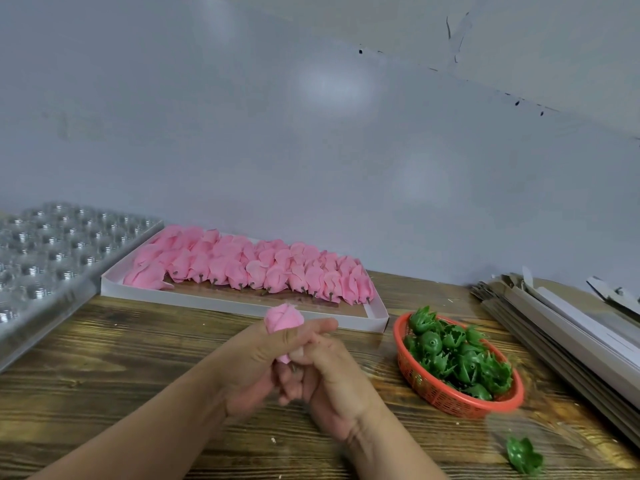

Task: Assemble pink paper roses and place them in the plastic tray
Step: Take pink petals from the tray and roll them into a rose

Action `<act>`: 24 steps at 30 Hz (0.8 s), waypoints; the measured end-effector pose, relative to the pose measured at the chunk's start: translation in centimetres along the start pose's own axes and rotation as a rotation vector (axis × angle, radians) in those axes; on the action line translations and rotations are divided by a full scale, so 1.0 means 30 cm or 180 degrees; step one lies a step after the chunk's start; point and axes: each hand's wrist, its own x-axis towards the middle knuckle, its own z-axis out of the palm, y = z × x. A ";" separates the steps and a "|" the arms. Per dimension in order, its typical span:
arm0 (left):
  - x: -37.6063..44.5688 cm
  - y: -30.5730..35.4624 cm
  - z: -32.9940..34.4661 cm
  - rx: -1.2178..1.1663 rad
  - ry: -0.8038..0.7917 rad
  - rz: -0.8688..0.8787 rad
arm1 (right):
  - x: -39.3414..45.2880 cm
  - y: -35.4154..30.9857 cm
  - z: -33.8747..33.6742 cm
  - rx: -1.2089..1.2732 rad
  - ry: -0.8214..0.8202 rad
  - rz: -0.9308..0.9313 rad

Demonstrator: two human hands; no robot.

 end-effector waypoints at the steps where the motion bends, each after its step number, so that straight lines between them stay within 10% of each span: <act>1: -0.002 0.004 0.002 0.0045 -0.0048 0.0046 | 0.000 0.001 -0.004 0.0124 -0.0101 0.0040; 12: 0.020 -0.016 0.003 -0.0170 0.0020 0.0021 | -0.025 -0.065 -0.061 -0.1221 0.0071 0.0286; 19: 0.034 -0.031 0.024 -0.0296 0.0723 -0.0053 | -0.085 -0.246 -0.215 -0.3256 0.2227 -0.0090; 24: 0.026 -0.038 0.042 -0.0172 0.0816 -0.0232 | -0.167 -0.304 -0.353 -0.4931 0.3093 0.1445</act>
